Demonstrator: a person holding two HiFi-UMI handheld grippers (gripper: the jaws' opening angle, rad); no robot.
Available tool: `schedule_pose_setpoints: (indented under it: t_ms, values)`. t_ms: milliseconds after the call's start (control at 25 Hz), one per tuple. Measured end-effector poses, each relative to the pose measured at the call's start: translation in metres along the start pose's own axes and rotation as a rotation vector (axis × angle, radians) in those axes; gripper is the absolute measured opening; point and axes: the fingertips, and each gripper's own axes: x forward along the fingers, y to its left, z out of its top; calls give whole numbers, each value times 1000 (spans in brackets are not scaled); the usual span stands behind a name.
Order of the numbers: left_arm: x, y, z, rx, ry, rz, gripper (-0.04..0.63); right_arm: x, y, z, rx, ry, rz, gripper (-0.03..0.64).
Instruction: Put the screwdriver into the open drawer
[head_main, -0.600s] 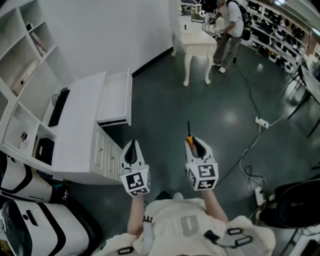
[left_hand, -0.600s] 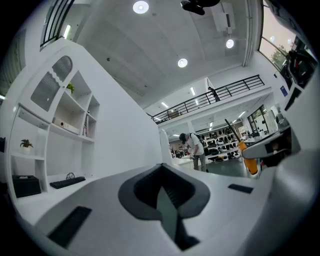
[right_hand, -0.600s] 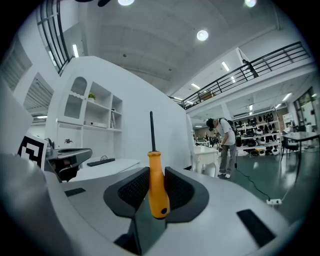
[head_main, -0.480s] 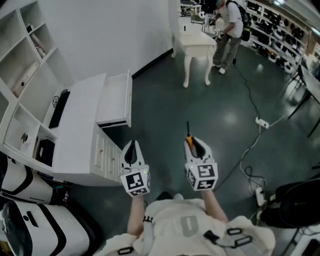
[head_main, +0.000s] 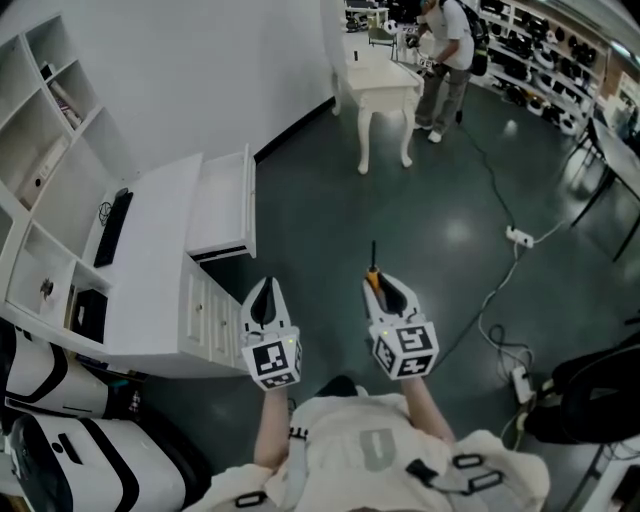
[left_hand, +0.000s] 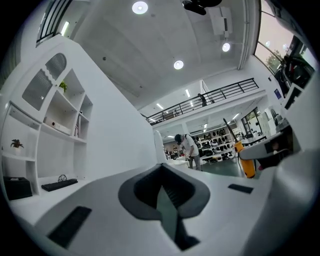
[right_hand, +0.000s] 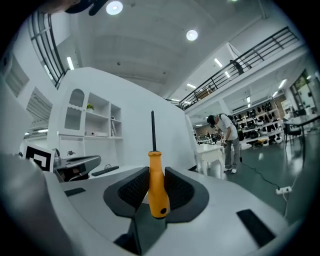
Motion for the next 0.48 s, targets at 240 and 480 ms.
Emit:
schedule_pose_setpoints:
  t_ms: [240, 480]
  values:
    - [-7, 11, -9, -19, 34, 23, 5, 1, 11, -4, 21, 35, 31, 94]
    - [6, 28, -23, -51, 36, 43, 5, 18, 17, -9, 9, 51, 51, 93]
